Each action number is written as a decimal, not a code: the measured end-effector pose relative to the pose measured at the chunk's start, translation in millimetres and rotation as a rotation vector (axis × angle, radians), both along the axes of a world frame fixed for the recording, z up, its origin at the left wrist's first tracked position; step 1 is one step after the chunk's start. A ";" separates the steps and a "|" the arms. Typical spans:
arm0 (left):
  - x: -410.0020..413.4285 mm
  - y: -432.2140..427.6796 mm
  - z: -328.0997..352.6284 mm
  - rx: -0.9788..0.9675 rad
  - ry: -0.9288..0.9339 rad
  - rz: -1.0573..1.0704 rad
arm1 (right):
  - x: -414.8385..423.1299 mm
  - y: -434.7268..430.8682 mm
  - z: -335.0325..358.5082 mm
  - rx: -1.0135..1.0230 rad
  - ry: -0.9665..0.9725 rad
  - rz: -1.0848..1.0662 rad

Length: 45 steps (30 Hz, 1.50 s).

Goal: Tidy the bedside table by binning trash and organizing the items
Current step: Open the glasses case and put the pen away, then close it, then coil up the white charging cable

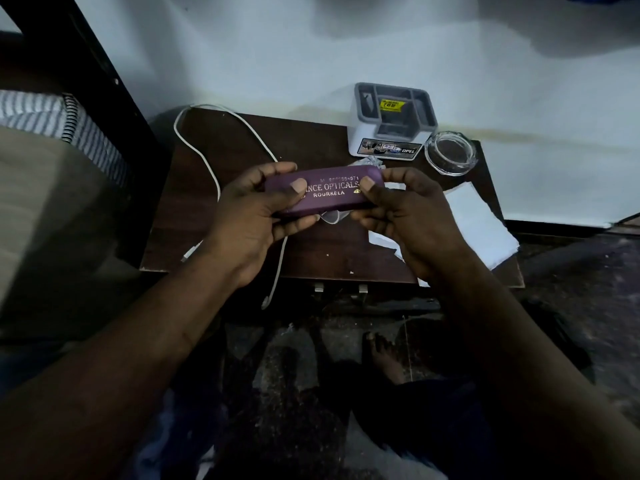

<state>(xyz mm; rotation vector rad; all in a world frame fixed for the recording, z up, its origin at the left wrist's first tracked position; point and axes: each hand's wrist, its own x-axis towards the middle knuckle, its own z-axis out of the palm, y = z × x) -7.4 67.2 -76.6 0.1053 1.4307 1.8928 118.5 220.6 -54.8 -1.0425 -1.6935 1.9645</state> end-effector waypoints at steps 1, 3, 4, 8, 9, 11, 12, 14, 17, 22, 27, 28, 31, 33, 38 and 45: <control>0.6 -0.1 -1.1 -0.013 0.041 -0.013 | 0.1 0.0 -0.5 -0.015 0.004 -0.016; 0.9 -0.4 -4.7 -0.032 0.145 -0.032 | 0.6 0.7 -1.0 -0.027 0.024 -0.047; -0.4 -0.7 -7.6 -0.047 0.198 -0.033 | 0.6 1.5 -1.1 -0.035 0.036 -0.060; -10.8 -4.4 -15.3 -0.306 0.700 -0.034 | -2.0 3.2 0.5 -0.072 0.056 -0.081; -13.0 -5.9 -15.9 -0.376 0.843 -0.040 | -2.5 3.1 1.0 -0.074 0.055 -0.078; -14.5 -8.7 -14.3 -0.449 1.080 -0.066 | -3.1 1.6 2.0 -0.054 0.046 -0.067; -14.6 -10.0 -13.9 -0.479 1.182 -0.079 | -3.8 0.2 2.1 -0.039 0.040 -0.062; -14.7 -13.1 -14.8 -0.538 1.326 -0.096 | -6.5 -3.9 1.5 -0.025 0.034 -0.055; -13.4 -14.6 -16.6 -0.597 1.432 -0.097 | -9.3 -7.9 -0.2 -0.032 0.035 -0.045; -12.8 -12.3 -16.3 -0.662 1.501 -0.081 | -11.5 -6.9 -0.4 -0.013 0.000 -0.019; -14.3 -8.8 -17.5 -0.720 1.501 -0.076 | -14.0 -2.3 -7.4 0.128 -0.077 -0.008; -14.8 -8.8 -18.7 -0.725 1.503 -0.077 | -13.2 -1.6 -8.4 0.137 -0.088 -0.024; -23.4 -8.2 -21.2 -0.736 1.522 -0.080 | -11.0 -1.5 -12.8 0.223 -0.135 -0.081; -35.8 -2.7 -21.0 -0.763 1.538 -0.069 | -10.1 -3.3 -14.7 0.330 -0.180 -0.106; -72.8 31.9 -25.9 -0.907 1.477 -0.062 | -13.8 -8.5 -19.4 0.365 -0.179 -0.062; -114.1 81.3 -42.3 -1.039 1.426 -0.269 | -19.2 -5.0 -20.4 0.409 -0.179 -0.044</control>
